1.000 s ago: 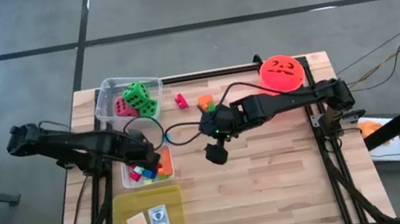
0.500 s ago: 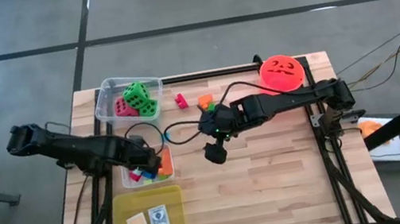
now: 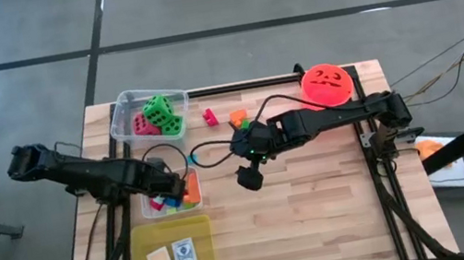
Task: Pick & Place Toys
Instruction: Put the yellow game piece into the white bin, then put the blue game piece into the white bin
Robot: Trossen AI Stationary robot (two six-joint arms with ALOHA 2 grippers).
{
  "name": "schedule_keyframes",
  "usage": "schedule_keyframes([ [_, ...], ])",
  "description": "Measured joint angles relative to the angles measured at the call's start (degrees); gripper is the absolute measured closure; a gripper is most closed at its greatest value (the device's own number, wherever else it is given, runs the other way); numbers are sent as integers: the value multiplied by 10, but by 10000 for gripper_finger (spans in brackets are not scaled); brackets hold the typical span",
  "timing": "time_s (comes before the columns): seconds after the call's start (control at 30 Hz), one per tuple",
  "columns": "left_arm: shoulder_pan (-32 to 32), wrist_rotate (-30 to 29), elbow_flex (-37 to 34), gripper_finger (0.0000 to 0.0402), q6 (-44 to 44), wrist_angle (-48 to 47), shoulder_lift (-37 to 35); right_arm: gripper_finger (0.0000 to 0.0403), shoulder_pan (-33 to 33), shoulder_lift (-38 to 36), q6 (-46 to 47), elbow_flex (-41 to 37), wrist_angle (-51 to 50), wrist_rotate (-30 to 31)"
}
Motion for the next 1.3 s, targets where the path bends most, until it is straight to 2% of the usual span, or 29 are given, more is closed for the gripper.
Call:
schedule_keyframes([
  [0.17, 0, -5, 0, 324, -10, 1, 0, 70, 0, 0, 0, 0, 0, 0],
  [0.37, 0, -7, 0, 296, -33, 1, 0, 70, 0, 0, 4, 0, 0, 0],
  [0.87, 0, -4, 0, 161, -27, 4, 1, 70, 0, 1, 4, 0, 0, -16],
  [1.3, 0, 39, 0, 155, -49, 5, 1, 70, 0, 1, 18, -1, -1, -15],
])
